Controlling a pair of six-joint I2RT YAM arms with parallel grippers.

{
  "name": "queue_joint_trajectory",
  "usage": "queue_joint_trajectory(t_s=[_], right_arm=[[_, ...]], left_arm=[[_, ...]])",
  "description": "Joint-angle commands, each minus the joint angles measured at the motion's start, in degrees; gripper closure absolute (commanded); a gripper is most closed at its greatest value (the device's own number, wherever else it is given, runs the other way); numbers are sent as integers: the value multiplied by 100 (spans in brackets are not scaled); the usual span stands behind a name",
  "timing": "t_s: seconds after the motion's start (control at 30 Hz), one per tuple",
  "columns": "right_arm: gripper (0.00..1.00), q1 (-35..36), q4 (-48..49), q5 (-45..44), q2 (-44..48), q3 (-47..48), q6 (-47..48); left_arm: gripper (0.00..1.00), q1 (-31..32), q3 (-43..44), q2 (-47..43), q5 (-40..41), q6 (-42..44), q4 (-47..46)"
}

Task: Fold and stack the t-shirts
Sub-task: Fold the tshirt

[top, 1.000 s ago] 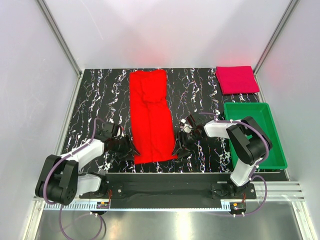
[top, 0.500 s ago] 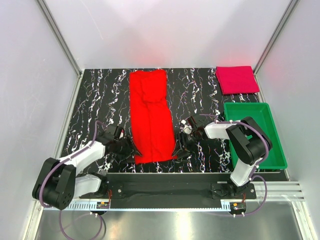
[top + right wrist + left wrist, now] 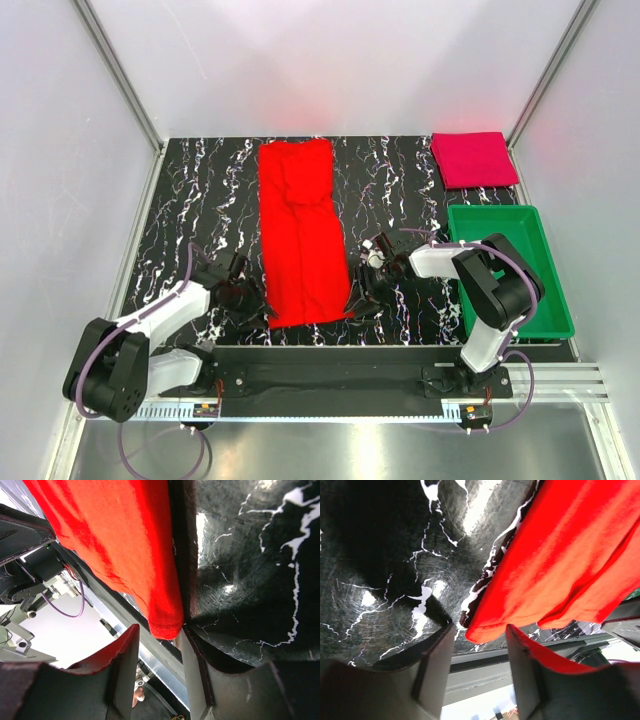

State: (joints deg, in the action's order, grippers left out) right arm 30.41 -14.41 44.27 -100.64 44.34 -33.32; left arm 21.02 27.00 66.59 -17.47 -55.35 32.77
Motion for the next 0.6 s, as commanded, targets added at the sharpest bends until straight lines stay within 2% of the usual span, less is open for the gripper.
queue_joint_trajectory(t_s=[0.0,0.03,0.17,0.23,0.3,0.33,0.37,0.57], right_arm=[[54,0,123,-586,-52,-13,98],[55,-9,132,-578,-78,5,72],[60,-9,158,-525,-157,101,-16],[71,0,176,-464,-140,67,-34],[82,-9,176,-420,-61,5,-69],[95,0,185,-393,-17,-30,-95],[99,0,193,-367,105,-135,-157],[100,183,299,-375,965,-759,-736]], left_arm=[[52,52,-125,214,640,174,194],[55,52,-151,197,649,191,186],[80,52,-230,196,491,244,-138],[100,61,-283,319,333,288,-245],[100,78,-336,303,297,271,-219],[100,87,-441,189,315,218,-210],[100,78,-503,-108,324,174,-149],[100,78,-556,-1119,376,42,386]])
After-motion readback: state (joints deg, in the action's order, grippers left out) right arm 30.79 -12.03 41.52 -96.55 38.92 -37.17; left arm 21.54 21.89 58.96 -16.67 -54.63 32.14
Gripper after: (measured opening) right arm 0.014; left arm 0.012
